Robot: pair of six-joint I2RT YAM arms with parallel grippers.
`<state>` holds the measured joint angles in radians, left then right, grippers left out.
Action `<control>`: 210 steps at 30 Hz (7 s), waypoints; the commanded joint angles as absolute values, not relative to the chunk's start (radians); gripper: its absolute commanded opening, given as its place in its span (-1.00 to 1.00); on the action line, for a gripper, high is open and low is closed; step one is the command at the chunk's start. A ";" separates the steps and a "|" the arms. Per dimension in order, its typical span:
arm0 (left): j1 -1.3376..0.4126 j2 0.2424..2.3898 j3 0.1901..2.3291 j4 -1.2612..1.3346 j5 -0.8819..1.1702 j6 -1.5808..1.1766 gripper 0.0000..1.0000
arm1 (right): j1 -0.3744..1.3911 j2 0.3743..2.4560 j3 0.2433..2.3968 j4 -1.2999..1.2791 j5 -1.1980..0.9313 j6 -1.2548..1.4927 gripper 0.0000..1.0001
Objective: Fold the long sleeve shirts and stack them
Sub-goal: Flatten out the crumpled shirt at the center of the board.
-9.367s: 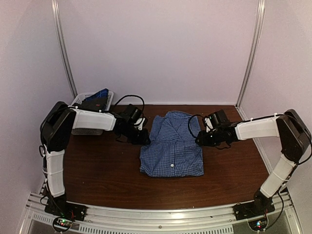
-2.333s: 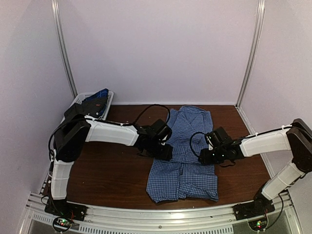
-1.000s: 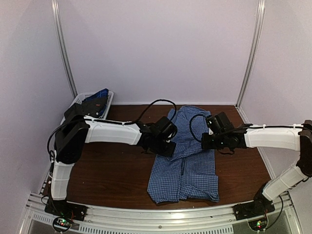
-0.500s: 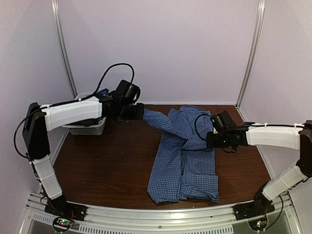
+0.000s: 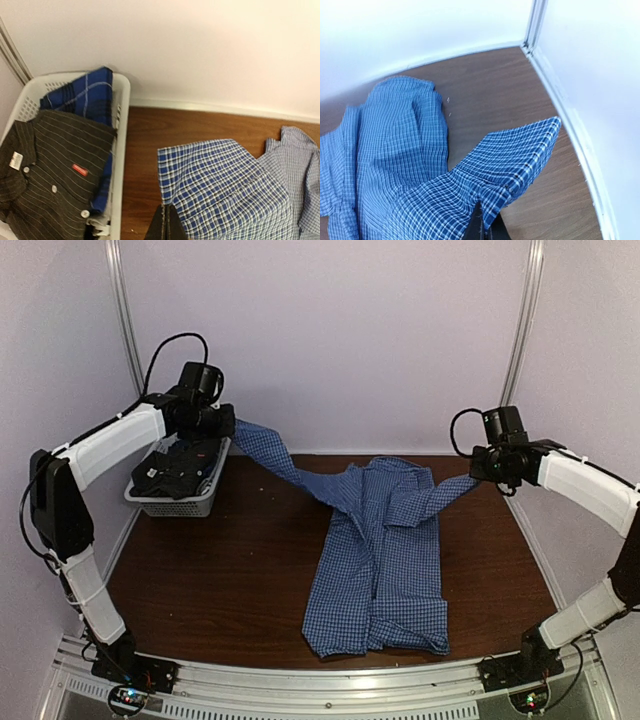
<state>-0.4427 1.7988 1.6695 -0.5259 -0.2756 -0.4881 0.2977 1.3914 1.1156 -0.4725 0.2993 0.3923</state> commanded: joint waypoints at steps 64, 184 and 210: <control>-0.524 2.172 1.553 -0.273 0.206 -0.577 0.07 | 0.249 1.668 0.809 -0.088 -0.066 0.550 -0.05; -1.146 1.412 0.755 -0.521 -0.133 -1.103 -0.57 | 1.114 0.841 0.364 -0.660 0.105 1.108 -1.00; -1.015 1.272 0.908 -0.624 -0.226 -0.924 -0.07 | 1.078 0.901 0.715 -0.873 0.258 1.078 0.18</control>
